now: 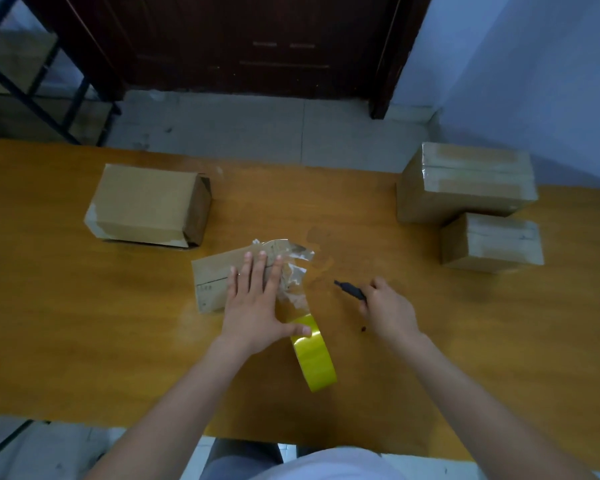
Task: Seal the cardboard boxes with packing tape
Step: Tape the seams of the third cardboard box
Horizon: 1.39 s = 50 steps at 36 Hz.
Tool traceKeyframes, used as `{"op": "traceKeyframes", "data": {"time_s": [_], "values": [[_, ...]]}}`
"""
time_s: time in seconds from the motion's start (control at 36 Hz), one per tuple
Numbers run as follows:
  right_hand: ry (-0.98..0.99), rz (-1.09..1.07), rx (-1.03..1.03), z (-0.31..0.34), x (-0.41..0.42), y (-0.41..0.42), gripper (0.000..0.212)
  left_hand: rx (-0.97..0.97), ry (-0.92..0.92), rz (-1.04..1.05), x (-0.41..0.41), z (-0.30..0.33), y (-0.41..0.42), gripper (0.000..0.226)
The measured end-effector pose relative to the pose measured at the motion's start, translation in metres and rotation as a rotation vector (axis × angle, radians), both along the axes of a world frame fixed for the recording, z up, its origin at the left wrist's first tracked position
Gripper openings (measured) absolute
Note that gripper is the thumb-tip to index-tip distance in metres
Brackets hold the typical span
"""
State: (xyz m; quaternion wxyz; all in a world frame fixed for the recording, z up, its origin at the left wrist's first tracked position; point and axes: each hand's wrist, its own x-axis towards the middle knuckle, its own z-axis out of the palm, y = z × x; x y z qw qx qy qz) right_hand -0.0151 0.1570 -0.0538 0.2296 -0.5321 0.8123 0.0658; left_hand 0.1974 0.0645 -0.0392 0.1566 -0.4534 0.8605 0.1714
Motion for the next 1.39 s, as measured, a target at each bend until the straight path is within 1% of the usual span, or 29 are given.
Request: {"op": "traceKeyframes", "data": {"time_s": [0.03,0.08,0.14,0.17,0.19,0.22,0.25,0.28,0.31,0.36,0.39,0.44,0.47,0.53,0.56,0.61,0.69,0.78,0.83,0.89,1.03,1.11,1.19,1.28,1.39], "values": [[-0.015,-0.043,0.015,-0.007,0.001,0.0,0.033,0.004,-0.001,-0.001,0.0,0.001,0.0,0.129],[-0.004,-0.101,0.042,-0.02,0.006,0.0,0.048,0.004,-0.004,-0.004,0.0,0.002,0.0,0.127],[0.047,-0.108,-0.054,-0.026,0.013,-0.001,0.056,0.005,-0.003,-0.002,0.0,0.002,0.0,0.127],[-0.005,-0.127,-0.151,-0.025,0.019,-0.002,0.056,0.003,-0.007,-0.001,0.0,0.003,0.0,0.127],[-0.146,-0.163,-0.241,-0.025,0.025,-0.004,0.053,0.0,-0.014,-0.001,0.0,0.002,0.0,0.128],[-0.367,-0.216,-0.309,-0.022,0.032,-0.007,0.05,-0.004,-0.022,-0.003,-0.001,0.002,-0.001,0.128],[-0.62,-0.276,-0.311,-0.021,0.038,-0.01,0.047,-0.007,-0.032,-0.004,-0.001,0.002,-0.001,0.129],[-0.828,-0.305,-0.265,-0.02,0.045,-0.015,0.045,-0.011,-0.041,-0.006,-0.002,0.002,-0.001,0.129],[-0.951,-0.303,-0.183,-0.022,0.05,-0.018,0.047,-0.014,-0.046,-0.008,-0.002,0.002,-0.001,0.129],[-1.102,-0.282,-0.013,-0.023,0.057,-0.022,0.049,-0.009,-0.048,-0.006,-0.003,0.004,0.0,0.128],[-1.18,-0.288,0.024,-0.024,0.059,-0.022,0.044,-0.007,-0.044,-0.002,-0.004,0.006,-0.001,0.127],[-1.289,-0.319,0.001,-0.028,0.06,-0.023,0.032,-0.015,-0.038,0.001,-0.002,0.004,-0.001,0.124],[-1.313,-0.334,-0.011,-0.029,0.06,-0.023,0.029,-0.028,-0.036,-0.001,-0.001,0.003,-0.001,0.121],[-1.339,-0.347,0.002,-0.029,0.06,-0.024,0.024,-0.066,-0.017,-0.005,0.0,0.002,-0.001,0.108],[-1.335,-0.346,0.017,-0.027,0.059,-0.023,0.018,-0.075,0.004,0.006,0.0,0.003,0.0,0.101],[-1.334,-0.348,0.028,-0.028,0.058,-0.022,0.008,-0.077,0.037,0.03,-0.001,0.003,0.002,0.094],[-1.341,-0.32,0.001,-0.029,0.057,-0.019,0.016,-0.121,0.06,0.047,0.0,-0.004,0.004,0.092],[-1.329,-0.317,-0.04,-0.03,0.06,-0.014,0.02,-0.197,0.117,0.063,0.0,-0.014,0.005,0.078],[-1.319,-0.313,-0.052,-0.03,0.062,-0.013,0.022,-0.262,0.108,0.05,0.0,-0.021,0.006,0.071],[-1.315,-0.317,-0.067,-0.029,0.063,-0.012,0.024,-0.305,0.096,0.042,-0.001,-0.023,0.007,0.069],[-1.295,-0.33,-0.1,-0.027,0.066,-0.012,0.017,-0.342,0.079,0.03,0.001,-0.026,0.007,0.068],[-1.282,-0.289,-0.094,-0.025,0.067,-0.009,0.016,-0.38,0.072,0.037,0.0,-0.03,0.006,0.064],[-1.293,-0.25,-0.109,-0.023,0.069,-0.002,0.017,-0.394,0.056,0.046,-0.001,-0.032,0.005,0.065],[-1.275,-0.29,-0.161,-0.024,0.066,0.001,0.018,-0.412,0.061,0.038,0.001,-0.034,0.004,0.062],[-1.288,-0.334,-0.148,-0.023,0.061,-0.003,0.018,-0.441,0.067,0.065,-0.001,-0.038,0.003,0.058]]}}
